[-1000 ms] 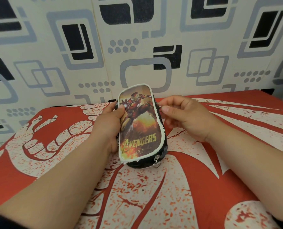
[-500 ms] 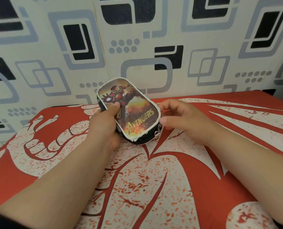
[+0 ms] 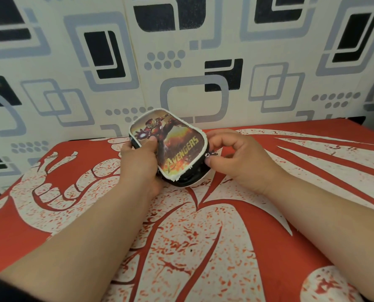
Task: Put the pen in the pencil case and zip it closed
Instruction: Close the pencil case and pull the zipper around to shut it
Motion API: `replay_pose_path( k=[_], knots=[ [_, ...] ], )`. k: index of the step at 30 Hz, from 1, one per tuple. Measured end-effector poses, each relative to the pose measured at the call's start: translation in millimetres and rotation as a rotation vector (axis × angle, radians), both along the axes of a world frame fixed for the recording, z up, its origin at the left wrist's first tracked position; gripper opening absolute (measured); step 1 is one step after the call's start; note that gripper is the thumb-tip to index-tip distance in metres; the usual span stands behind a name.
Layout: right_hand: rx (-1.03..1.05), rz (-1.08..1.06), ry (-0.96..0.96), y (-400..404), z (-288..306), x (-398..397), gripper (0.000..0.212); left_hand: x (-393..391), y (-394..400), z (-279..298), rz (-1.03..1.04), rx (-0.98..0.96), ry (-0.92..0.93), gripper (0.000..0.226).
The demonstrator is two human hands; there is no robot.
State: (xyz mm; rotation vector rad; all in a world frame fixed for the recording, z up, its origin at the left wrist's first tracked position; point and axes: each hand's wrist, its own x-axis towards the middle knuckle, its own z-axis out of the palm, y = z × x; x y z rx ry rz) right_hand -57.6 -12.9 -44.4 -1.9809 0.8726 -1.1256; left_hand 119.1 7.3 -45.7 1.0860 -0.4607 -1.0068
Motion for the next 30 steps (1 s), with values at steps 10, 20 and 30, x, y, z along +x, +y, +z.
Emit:
replay_pose_path(
  k=[10,20,30],
  knots=[
    [-0.183,-0.228,0.162,-1.4,0.2,-3.6,0.009,-25.2,25.1,12.4,-0.102,-0.102,-1.264,0.036],
    [-0.187,-0.269,0.183,0.4,1.1,-3.9,0.016,-28.8,25.9,11.2,-0.002,-0.206,-1.556,0.018],
    [-0.256,-0.286,0.224,1.9,4.7,-3.2,0.011,-30.2,24.8,12.9,0.008,-0.228,-1.555,0.012]
  ],
)
